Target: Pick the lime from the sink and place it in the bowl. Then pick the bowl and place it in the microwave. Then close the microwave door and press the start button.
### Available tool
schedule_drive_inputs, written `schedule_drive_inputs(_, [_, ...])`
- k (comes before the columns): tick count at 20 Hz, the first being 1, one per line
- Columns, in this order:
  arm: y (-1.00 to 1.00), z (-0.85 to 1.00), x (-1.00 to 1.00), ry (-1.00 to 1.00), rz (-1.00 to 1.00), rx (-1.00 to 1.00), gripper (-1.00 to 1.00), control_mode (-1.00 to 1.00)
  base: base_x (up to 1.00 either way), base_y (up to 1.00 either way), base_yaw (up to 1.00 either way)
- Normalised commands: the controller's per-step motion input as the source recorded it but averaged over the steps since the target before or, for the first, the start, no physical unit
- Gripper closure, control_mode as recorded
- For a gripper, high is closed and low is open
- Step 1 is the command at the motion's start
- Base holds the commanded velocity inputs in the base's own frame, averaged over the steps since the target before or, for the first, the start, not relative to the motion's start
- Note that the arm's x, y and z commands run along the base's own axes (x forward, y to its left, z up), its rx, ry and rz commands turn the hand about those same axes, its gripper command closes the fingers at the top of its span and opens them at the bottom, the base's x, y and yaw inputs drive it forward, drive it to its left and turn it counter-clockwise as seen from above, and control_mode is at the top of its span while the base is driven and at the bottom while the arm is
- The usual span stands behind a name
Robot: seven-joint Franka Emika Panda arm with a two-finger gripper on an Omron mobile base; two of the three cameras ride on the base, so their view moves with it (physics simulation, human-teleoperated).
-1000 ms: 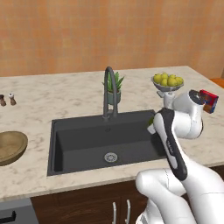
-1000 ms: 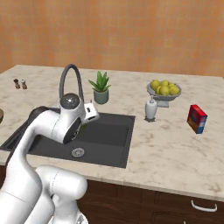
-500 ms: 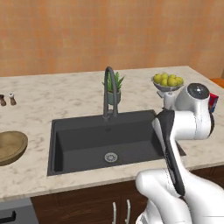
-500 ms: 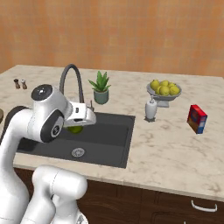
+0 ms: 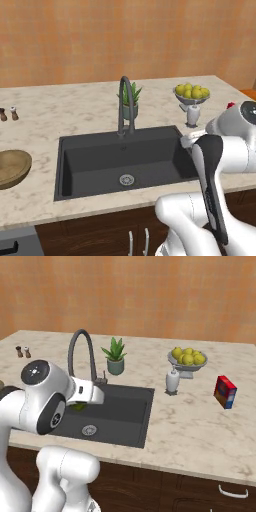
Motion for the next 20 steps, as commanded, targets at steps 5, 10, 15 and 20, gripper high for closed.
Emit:
schedule_drive_inputs(5, [0.35, 0.15, -0.10, -0.01, 0.00, 0.02, 1.00, -1.00, 0.00, 0.00, 0.00])
schedule_drive_inputs(10, [0.00, 0.00, 0.00, 0.00, 0.00, 0.00, 1.00, 1.00, -0.65, 0.95, 0.00])
schedule_drive_inputs(15, [0.00, 0.00, 0.00, 0.00, 0.00, 0.00, 1.00, 1.00, -0.34, 1.00, 0.00])
schedule_drive_inputs(20, [0.00, 0.00, 0.00, 0.00, 0.00, 0.00, 1.00, 1.00, 0.01, 1.00, 0.00])
